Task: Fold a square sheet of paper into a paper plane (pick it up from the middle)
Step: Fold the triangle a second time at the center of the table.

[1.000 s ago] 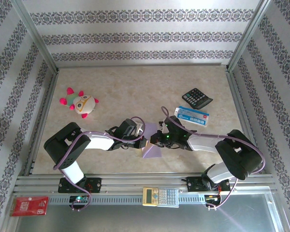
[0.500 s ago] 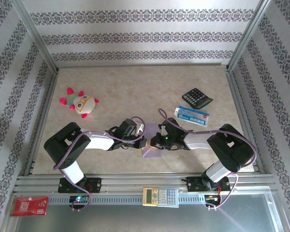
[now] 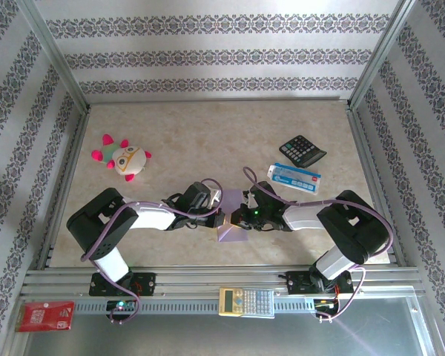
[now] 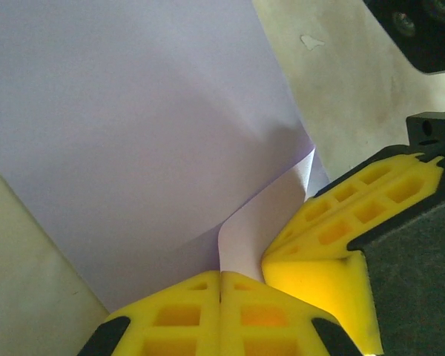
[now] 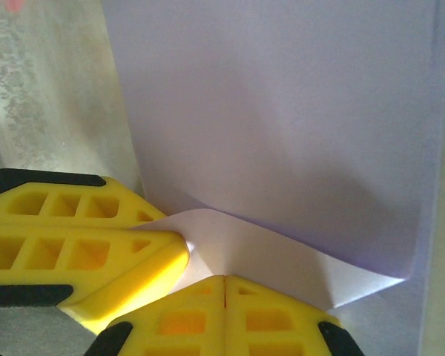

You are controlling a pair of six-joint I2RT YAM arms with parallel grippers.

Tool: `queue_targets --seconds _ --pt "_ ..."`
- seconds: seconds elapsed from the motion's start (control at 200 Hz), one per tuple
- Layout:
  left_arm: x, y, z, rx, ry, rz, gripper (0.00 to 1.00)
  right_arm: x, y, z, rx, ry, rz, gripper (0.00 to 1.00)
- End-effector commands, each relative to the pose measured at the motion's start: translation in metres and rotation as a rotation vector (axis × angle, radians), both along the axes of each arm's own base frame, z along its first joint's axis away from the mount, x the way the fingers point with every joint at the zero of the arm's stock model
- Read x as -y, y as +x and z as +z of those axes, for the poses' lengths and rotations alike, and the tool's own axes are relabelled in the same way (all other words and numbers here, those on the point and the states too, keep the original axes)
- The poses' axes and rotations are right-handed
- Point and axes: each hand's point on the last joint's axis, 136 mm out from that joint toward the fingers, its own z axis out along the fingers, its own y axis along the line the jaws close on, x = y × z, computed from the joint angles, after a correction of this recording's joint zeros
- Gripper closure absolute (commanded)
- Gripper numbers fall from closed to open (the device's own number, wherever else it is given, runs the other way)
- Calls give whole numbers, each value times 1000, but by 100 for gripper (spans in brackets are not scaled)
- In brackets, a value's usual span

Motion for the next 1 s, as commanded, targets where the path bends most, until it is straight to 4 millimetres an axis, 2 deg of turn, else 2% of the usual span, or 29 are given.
queue_targets --seconds 0.0,0.205,0.285,0.38,0.455,0.575,0.679,0.799,0.994 --pt "-42 -18 -30 -84 218 47 88 27 -14 -34 -66 -126 -40 100" --pt "-33 -4 15 -15 160 73 71 31 -14 -37 -81 -140 -75 100" --pt "-34 -8 27 -10 119 92 67 30 -10 -35 -78 -137 -97 100" --pt "-32 -18 38 -29 43 107 67 29 -2 -31 -67 -135 -129 100" --pt "-25 -26 46 -58 -18 96 72 27 6 -27 -53 -133 -150 100" --pt "-6 -36 48 -116 -75 51 93 26 19 -23 -35 -131 -181 100" --pt "13 -37 48 -163 -125 18 100 25 25 -23 -37 -122 -195 100" --pt "28 -32 48 -192 -170 5 100 25 24 -24 -38 -122 -193 100" --pt "34 -27 37 -215 -141 5 100 29 21 -29 -53 -127 -194 100"
